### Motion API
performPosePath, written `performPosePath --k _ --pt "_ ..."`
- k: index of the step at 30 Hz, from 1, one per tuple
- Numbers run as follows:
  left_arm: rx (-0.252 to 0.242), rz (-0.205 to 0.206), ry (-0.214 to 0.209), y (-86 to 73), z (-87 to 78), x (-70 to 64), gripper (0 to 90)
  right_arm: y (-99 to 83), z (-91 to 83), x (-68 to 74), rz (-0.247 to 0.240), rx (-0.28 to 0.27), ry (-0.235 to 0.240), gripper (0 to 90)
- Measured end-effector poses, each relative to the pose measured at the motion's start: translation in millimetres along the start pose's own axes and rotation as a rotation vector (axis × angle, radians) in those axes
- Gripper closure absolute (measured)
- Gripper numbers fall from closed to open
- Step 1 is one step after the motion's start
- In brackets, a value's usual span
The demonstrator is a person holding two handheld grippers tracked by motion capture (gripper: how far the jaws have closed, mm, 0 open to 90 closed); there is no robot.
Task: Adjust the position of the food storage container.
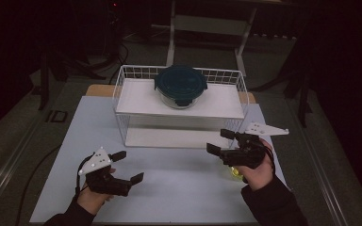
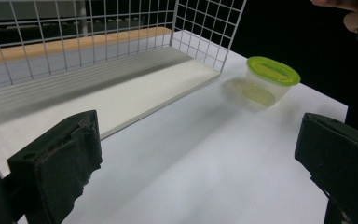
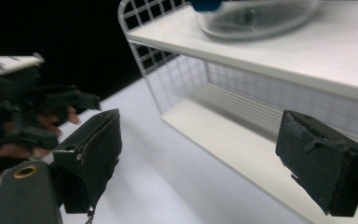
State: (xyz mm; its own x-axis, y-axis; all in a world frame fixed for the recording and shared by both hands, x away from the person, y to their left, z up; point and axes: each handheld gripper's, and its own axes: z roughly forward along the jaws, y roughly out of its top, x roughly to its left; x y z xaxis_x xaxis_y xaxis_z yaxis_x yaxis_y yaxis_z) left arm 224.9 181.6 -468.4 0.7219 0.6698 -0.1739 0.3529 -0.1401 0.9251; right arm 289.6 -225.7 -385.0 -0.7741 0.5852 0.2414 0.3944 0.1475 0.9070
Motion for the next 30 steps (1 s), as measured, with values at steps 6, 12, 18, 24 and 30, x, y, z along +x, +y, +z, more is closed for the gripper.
performPosePath --k 6,12,18,24,30 --pt "-0.020 -0.014 0.004 -5.2 0.1 6.4 0.3 -18.8 -10.3 -11.3 0.011 0.017 -0.058 17.8" --pt "-0.033 -0.012 0.015 -7.4 -2.0 6.8 0.3 -35.9 -24.7 -23.8 0.014 0.027 -0.122 23.3" --pt "-0.031 -0.001 0.027 -8.8 -2.4 6.1 0.3 -51.1 -40.6 -34.7 0.049 0.031 -0.177 28.9" --pt "-0.023 0.004 0.015 -9.8 0.0 3.3 0.3 -62.5 -55.9 -43.6 0.071 0.038 -0.227 38.6" --pt "-0.023 -0.004 0.012 -11.3 -0.2 2.5 0.3 -75.5 -71.6 -55.3 0.097 0.052 -0.284 52.8"
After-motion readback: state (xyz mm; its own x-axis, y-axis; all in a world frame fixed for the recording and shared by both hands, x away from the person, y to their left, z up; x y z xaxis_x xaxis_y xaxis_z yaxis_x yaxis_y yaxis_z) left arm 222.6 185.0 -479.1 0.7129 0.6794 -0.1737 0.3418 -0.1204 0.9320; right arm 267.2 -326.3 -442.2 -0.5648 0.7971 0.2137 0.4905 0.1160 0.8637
